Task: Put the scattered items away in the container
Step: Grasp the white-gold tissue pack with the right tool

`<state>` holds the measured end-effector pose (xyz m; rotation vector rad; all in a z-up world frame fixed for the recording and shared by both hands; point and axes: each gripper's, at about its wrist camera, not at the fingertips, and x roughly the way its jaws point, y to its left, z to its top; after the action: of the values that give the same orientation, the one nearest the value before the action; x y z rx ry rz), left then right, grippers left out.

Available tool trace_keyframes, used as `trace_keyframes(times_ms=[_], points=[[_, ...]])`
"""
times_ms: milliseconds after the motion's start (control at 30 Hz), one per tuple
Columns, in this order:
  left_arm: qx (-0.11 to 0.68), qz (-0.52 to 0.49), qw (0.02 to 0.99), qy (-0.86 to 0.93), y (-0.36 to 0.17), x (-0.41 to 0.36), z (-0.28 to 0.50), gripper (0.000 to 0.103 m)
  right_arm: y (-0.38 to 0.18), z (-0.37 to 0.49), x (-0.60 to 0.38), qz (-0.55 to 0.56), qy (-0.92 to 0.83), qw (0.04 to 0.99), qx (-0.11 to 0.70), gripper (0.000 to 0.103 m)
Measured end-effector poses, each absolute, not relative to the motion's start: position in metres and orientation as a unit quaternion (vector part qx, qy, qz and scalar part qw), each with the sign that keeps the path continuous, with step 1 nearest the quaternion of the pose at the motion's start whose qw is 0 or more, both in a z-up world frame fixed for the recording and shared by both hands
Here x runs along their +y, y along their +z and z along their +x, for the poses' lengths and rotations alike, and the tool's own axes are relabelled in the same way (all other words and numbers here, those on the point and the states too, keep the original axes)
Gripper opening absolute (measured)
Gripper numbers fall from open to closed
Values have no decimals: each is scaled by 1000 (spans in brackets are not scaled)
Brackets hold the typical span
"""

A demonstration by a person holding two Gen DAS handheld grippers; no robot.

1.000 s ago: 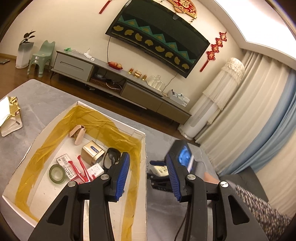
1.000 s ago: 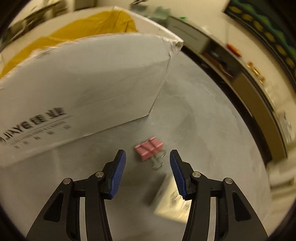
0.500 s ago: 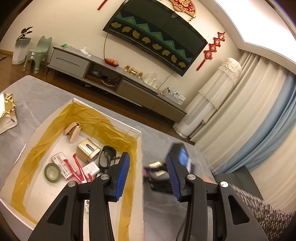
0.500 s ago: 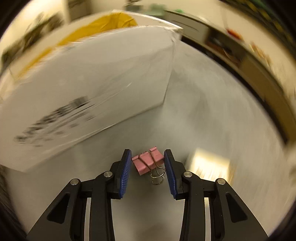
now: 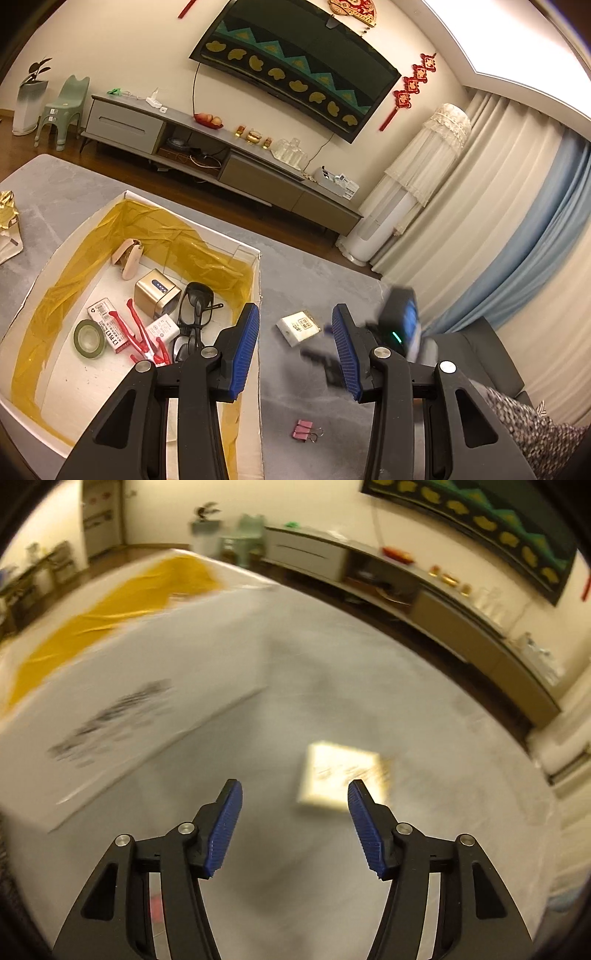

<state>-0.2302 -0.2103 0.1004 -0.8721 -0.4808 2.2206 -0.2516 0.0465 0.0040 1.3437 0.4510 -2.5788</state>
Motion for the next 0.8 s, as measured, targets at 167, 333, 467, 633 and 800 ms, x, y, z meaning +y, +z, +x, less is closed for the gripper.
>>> trace_keyframes(times_ms=[167,333,467,633,800], points=[[-179,-337,366,849,101,-205,-228,43,-13,-289,65,473,-866,73,143,63],[-176,-338,376,844,101,-202,-226,43,-36,-294,56,488,-857,94,133,64],[-175,-342,376,843,99,-200,-225,43,-43,-285,41,485,-837,129,216,62],[-172,-343,385,840,101,-194,-220,43,-43,-217,34,481,-768,227,358,56],[-162,-345,400,834,101,-181,-211,43,-31,-187,66,504,-785,169,318,60]])
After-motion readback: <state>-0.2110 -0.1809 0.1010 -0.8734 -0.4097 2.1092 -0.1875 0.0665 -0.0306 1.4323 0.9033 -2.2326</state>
